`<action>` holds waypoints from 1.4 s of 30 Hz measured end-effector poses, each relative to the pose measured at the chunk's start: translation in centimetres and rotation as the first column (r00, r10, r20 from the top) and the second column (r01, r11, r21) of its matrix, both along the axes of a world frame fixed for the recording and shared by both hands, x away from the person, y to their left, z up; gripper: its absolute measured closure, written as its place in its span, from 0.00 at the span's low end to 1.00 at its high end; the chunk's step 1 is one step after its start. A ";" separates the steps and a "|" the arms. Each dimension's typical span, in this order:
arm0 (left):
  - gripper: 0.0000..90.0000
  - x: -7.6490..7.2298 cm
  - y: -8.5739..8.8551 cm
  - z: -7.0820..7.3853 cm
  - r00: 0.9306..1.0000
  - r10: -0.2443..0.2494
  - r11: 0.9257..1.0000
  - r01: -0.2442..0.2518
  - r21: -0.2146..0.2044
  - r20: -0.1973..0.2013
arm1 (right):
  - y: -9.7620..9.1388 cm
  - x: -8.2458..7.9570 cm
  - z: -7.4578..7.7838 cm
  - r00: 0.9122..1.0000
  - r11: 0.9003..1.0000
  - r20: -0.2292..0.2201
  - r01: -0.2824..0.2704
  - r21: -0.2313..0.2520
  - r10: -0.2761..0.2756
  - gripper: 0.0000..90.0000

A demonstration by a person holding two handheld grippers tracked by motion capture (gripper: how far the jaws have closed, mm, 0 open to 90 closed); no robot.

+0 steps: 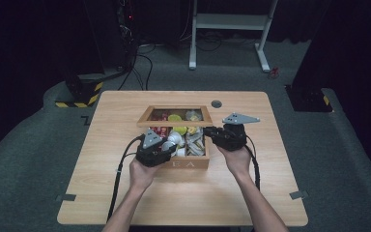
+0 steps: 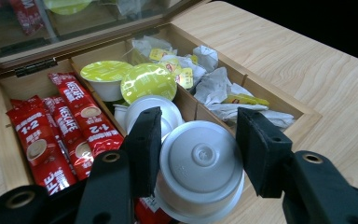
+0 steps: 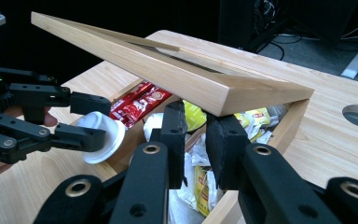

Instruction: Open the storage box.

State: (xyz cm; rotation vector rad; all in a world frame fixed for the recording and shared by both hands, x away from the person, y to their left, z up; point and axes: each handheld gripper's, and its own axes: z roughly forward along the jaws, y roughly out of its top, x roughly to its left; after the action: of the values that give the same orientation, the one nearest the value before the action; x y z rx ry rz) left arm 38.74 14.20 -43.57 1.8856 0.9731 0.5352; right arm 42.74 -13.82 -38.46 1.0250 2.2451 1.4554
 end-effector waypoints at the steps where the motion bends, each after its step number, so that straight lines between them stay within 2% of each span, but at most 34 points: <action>1: 0.58 -0.1 0.1 0.0 1.000 0.001 1.000 -0.001 0.003 0.002 | 0.0 0.0 0.0 1.000 1.000 0.000 0.000 0.001 0.000 0.86; 25: 0.58 -1.0 2.9 0.7 0.999 0.047 0.999 -0.047 0.003 0.009 | 0.1 0.0 0.0 1.000 1.000 -0.002 0.001 0.000 -0.001 0.86; 42: 0.58 -1.7 5.3 1.2 0.995 0.100 0.995 -0.099 -0.024 0.026 | 0.1 0.0 0.0 1.000 1.000 -0.002 0.002 0.002 -0.002 0.86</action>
State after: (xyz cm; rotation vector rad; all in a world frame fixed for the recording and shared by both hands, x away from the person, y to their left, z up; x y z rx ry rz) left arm 37.08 19.51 -42.32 1.8121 1.0555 0.6046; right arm 42.74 -13.73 -38.45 1.0294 2.2440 1.4565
